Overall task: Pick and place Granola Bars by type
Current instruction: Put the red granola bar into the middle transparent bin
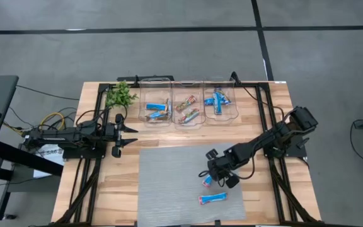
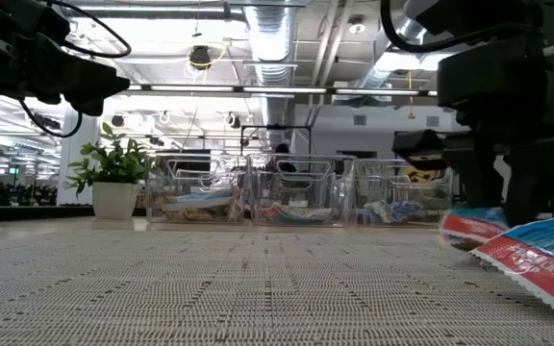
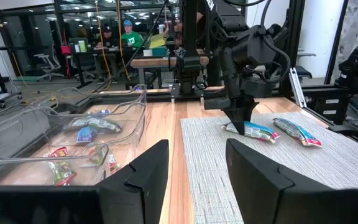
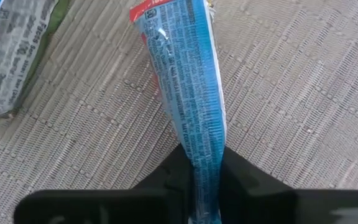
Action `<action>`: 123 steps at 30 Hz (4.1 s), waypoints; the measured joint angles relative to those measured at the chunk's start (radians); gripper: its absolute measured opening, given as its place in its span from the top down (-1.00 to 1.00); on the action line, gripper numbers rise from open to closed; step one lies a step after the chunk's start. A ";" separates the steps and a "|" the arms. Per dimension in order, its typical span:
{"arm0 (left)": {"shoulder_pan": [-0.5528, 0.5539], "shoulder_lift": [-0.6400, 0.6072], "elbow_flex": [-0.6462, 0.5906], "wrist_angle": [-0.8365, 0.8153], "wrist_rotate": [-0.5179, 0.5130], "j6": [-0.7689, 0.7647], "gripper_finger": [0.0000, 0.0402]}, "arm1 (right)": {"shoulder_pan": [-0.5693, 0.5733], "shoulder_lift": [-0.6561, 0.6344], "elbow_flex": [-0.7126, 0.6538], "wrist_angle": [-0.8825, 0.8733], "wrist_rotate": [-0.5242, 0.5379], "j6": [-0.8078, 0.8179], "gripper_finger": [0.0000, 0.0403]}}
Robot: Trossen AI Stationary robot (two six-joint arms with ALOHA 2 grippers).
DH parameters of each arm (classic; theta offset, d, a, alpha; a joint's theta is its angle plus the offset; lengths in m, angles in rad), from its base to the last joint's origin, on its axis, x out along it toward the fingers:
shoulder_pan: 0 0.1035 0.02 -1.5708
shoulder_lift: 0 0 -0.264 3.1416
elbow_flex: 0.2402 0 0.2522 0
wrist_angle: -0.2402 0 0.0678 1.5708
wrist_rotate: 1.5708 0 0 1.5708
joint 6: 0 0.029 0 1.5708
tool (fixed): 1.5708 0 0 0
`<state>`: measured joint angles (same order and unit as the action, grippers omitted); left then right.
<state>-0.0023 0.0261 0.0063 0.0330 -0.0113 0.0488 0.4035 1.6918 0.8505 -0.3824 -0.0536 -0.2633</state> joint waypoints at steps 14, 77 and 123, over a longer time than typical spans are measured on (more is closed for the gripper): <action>0.000 0.000 0.000 0.000 0.000 0.000 0.23 | -0.120 -0.162 -0.001 0.211 0.000 0.083 0.82; 0.000 0.000 0.000 0.000 0.000 0.000 0.23 | -0.749 -0.188 0.097 0.403 0.048 0.324 0.81; 0.000 0.000 0.000 0.000 0.000 0.000 0.23 | -0.731 -0.201 0.236 0.270 -0.027 0.298 0.17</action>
<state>-0.0021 0.0261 0.0067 0.0330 -0.0116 0.0486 -0.3275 1.4909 1.0870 -0.1125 -0.0807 0.0350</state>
